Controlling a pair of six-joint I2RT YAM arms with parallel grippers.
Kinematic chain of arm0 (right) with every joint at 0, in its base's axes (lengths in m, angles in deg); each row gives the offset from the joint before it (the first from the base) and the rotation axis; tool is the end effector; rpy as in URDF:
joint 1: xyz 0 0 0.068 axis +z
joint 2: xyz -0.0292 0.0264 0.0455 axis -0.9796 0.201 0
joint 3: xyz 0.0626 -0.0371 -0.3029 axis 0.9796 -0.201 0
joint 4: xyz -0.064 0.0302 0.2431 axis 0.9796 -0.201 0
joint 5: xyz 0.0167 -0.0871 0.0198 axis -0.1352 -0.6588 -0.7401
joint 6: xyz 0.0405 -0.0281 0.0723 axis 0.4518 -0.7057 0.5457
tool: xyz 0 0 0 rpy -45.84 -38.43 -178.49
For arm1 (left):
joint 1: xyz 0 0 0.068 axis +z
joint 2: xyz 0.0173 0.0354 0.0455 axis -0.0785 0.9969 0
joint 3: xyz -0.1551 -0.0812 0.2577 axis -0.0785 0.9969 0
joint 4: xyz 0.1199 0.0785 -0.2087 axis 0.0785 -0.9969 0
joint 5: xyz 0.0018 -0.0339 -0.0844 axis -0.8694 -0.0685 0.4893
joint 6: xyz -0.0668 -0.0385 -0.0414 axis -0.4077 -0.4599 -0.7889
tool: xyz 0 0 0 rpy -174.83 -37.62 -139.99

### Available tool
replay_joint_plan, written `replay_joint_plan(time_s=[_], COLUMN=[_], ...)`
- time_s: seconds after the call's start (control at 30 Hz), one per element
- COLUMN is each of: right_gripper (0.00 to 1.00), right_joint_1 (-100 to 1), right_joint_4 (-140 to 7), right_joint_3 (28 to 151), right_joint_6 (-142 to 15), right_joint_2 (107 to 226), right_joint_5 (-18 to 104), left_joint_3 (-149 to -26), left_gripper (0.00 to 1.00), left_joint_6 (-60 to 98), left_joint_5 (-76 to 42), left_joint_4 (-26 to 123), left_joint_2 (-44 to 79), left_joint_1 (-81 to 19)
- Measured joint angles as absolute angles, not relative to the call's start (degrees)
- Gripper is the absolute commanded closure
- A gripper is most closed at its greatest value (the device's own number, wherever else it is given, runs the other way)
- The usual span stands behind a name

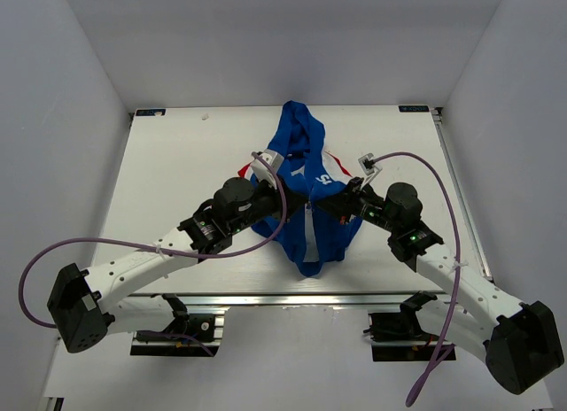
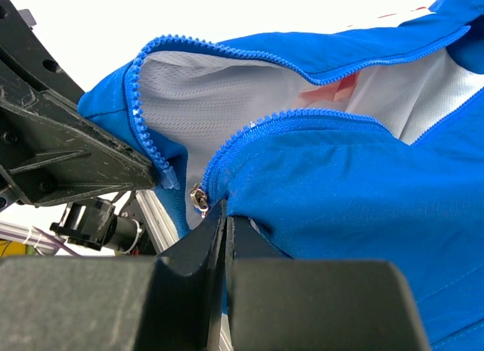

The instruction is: Zip up the jacket

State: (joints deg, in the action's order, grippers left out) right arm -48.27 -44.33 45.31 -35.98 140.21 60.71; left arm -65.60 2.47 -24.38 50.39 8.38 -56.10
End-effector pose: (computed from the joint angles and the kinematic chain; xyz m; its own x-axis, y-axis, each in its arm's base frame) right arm 0.1820 0.1435 0.3203 -0.4784 0.3101 -0.8215 -0.6662 0.4813 0.5697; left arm 0.1794 -0.2282 0.3540 -0.4844 -0.1471 -0.8624 0.6400 0.6125 -0.4640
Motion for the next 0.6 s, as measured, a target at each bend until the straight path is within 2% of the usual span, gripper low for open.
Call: replay_joint_plan(time_s=[0.6], right_gripper=[1.0], right_joint_1=[-48.27], right_joint_4=[-44.38], right_joint_3=[45.34], right_joint_6=[-35.91], right_joint_2=[139.52], right_joint_5=[60.43], left_joint_3=[-65.51], left_gripper=[1.0], left_joint_6=[2.04], left_joint_5=[-26.26], left_joint_4=[51.07], left_joint_2=[9.21], left_joint_1=[-56.1])
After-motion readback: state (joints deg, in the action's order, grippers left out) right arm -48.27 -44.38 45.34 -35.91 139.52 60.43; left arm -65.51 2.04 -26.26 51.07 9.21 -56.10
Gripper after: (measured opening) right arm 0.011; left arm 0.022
